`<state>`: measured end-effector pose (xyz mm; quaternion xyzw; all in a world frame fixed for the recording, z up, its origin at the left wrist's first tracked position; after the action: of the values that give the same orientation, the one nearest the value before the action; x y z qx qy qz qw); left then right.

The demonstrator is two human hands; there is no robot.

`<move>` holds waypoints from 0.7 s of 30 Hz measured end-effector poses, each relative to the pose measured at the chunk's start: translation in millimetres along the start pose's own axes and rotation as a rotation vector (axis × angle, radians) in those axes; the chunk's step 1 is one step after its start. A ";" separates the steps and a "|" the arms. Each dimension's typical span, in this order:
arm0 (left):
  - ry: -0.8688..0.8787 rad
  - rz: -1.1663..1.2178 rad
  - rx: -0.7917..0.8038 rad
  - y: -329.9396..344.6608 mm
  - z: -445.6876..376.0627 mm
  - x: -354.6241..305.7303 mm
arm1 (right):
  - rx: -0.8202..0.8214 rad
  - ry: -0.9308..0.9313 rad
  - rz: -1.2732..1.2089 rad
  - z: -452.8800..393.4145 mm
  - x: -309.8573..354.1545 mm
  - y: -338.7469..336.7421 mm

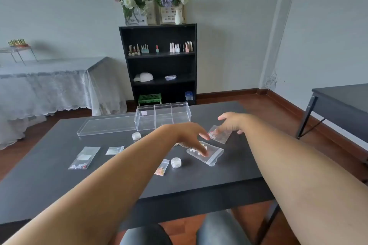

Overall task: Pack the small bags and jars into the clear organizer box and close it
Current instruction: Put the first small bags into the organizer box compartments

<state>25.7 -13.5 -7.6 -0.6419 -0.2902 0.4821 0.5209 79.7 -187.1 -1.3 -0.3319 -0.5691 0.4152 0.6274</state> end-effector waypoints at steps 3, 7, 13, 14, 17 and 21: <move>0.028 -0.063 0.037 4.4 0.3 -1.3 | -0.011 0.007 0.039 -2.5 0.8 1.3; 0.038 -0.097 0.058 12.0 -0.3 3.8 | -0.023 0.018 0.084 -7.9 2.5 7.3; 0.074 -0.064 0.019 15.1 -1.4 6.2 | -0.033 0.016 0.058 -12.7 4.1 11.6; 0.076 -0.039 0.006 15.3 -1.4 6.9 | -0.032 0.020 0.034 -13.6 3.1 12.8; 0.090 0.070 -0.024 13.5 -1.6 7.7 | -0.022 0.046 -0.035 -16.9 -2.8 16.1; 0.043 0.227 -0.107 5.0 -2.1 12.2 | -0.031 0.088 -0.089 -20.1 -4.8 16.9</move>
<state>31.4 -5.1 -16.2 -0.7077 -0.2296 0.5079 0.4342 97.1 -183.0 -21.1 -0.3340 -0.5617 0.3630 0.6642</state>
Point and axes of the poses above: each hand's wrist, its own z-axis away from the middle knuckle, its own y-axis out of the palm, x = y × z, the point moved 3 cm from there along -z, towards the middle knuckle, and after that the axes turned 15 degrees about -x, right-handed, at the moved point
